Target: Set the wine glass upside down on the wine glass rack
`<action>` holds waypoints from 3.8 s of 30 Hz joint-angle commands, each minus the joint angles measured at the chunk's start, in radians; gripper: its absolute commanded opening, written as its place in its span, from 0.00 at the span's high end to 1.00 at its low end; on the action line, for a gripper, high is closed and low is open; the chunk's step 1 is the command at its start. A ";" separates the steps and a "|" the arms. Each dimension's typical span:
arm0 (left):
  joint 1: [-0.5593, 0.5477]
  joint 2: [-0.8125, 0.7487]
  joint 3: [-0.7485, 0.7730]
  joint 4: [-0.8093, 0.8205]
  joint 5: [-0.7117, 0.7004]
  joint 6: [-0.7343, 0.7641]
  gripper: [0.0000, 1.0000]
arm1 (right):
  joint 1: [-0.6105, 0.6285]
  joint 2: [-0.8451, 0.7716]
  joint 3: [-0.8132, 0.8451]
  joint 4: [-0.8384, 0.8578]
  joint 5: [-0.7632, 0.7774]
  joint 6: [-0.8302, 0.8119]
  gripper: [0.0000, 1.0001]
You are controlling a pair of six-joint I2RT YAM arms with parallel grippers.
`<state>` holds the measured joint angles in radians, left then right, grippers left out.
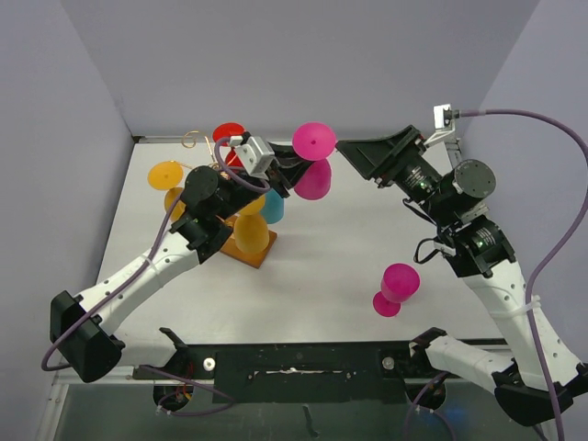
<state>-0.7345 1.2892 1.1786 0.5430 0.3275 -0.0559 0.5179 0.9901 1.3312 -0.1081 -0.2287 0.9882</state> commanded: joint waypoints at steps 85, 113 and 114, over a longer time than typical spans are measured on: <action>0.081 -0.106 -0.079 -0.008 0.224 -1.031 0.68 | 0.005 -0.018 -0.181 0.181 -0.190 -0.124 1.00; 0.105 -0.085 0.018 -0.091 0.206 -1.030 1.00 | 0.006 -0.035 -0.157 0.159 -0.175 -0.124 0.88; 0.107 -0.084 0.025 -0.097 0.205 -1.029 1.00 | 0.007 -0.036 -0.154 0.155 -0.173 -0.125 0.85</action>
<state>-0.6373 1.2121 1.1213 0.4156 0.5365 -1.0920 0.5209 0.9703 1.1370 0.0349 -0.4095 0.8738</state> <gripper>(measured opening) 0.009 0.108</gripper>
